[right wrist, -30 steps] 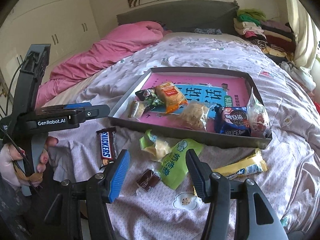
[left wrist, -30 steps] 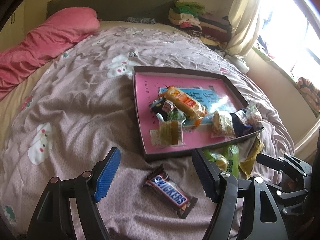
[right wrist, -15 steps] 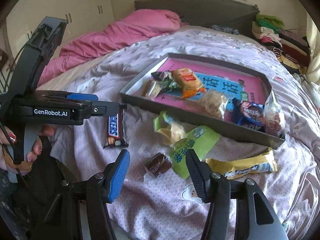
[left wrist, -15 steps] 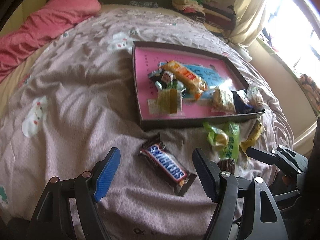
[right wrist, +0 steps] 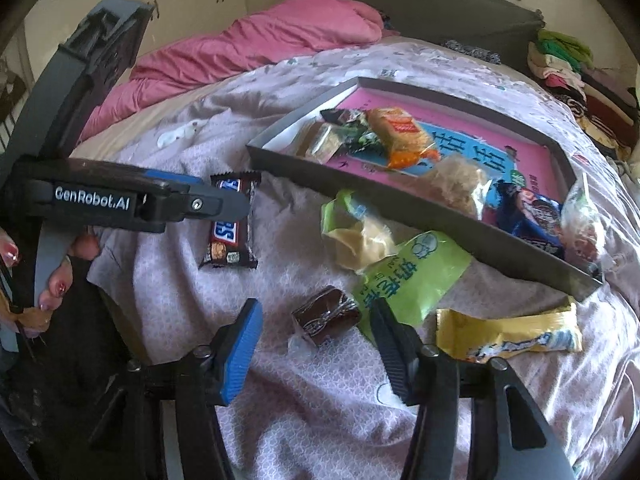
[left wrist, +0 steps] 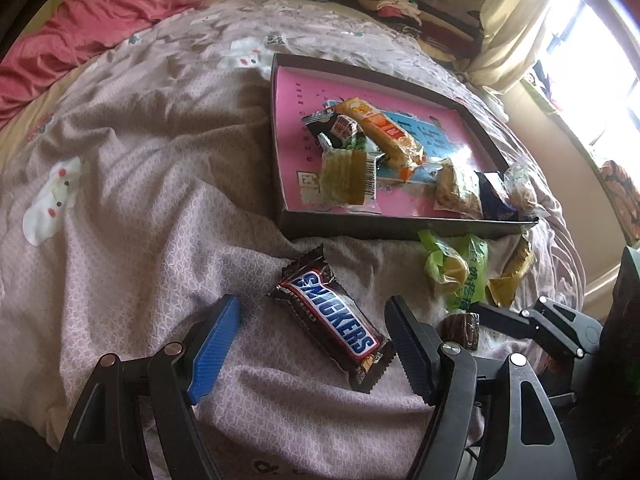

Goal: Organize snacks
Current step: 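Grasp the Snickers bar with the left tool while the right tool grasps the brown chocolate, then lift and carry the Snickers bar and brown chocolate over the pink tray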

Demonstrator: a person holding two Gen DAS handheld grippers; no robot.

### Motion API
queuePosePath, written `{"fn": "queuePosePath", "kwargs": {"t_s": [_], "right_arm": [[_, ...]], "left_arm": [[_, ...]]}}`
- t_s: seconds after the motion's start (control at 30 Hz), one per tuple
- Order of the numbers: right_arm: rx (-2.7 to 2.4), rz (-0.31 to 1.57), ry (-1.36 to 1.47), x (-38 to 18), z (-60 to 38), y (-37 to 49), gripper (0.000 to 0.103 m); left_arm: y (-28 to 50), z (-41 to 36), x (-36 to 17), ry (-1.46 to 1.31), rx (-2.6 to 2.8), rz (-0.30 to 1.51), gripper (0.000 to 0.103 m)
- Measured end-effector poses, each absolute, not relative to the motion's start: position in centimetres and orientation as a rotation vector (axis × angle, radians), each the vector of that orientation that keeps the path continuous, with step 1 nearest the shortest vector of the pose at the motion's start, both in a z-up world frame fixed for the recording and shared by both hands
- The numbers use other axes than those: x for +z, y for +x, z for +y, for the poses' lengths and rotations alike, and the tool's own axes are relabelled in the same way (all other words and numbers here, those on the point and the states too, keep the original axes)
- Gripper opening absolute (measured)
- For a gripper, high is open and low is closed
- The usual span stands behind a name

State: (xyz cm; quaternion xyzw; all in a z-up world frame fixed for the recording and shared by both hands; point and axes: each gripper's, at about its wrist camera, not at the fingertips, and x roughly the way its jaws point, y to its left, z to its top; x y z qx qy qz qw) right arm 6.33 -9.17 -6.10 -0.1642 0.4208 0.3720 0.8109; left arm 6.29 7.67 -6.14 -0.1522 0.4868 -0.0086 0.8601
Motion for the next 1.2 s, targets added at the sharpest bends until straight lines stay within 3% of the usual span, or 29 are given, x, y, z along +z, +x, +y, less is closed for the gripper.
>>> {"fn": "queuePosePath", "kwargs": {"t_s": [0.17,0.4,0.53,0.7,0.93,1.2], "right_arm": [[0.791,0.894,-0.385,-6.7,-8.7,6.3,0.038],[0.787,0.883,-0.383,-6.4,-8.9,6.0,0.037],[0.784,0.870,-0.353,-5.9,-9.3,6.0,0.037],[0.791,0.846,-0.264,-4.5,-10.1,6.3,0.037],[0.789,0.831,-0.178,-3.5,-10.9,7.0,0.037],[0.776,0.811,-0.128,-2.9,-11.6,7.3,0.037]], "left_arm": [[6.6,8.0,-6.9,-0.368,-0.009,1.024,0.076],[7.1,7.8,-7.9,-0.359,0.012,1.046,0.068],[7.4,7.7,-7.9,-0.342,0.011,1.048,0.048],[7.0,8.0,-7.2,-0.339,-0.013,1.034,0.036],[6.1,8.1,-5.3,-0.352,-0.045,0.976,0.029],[5.2,7.6,-2.6,-0.314,-0.060,0.874,0.028]]}}
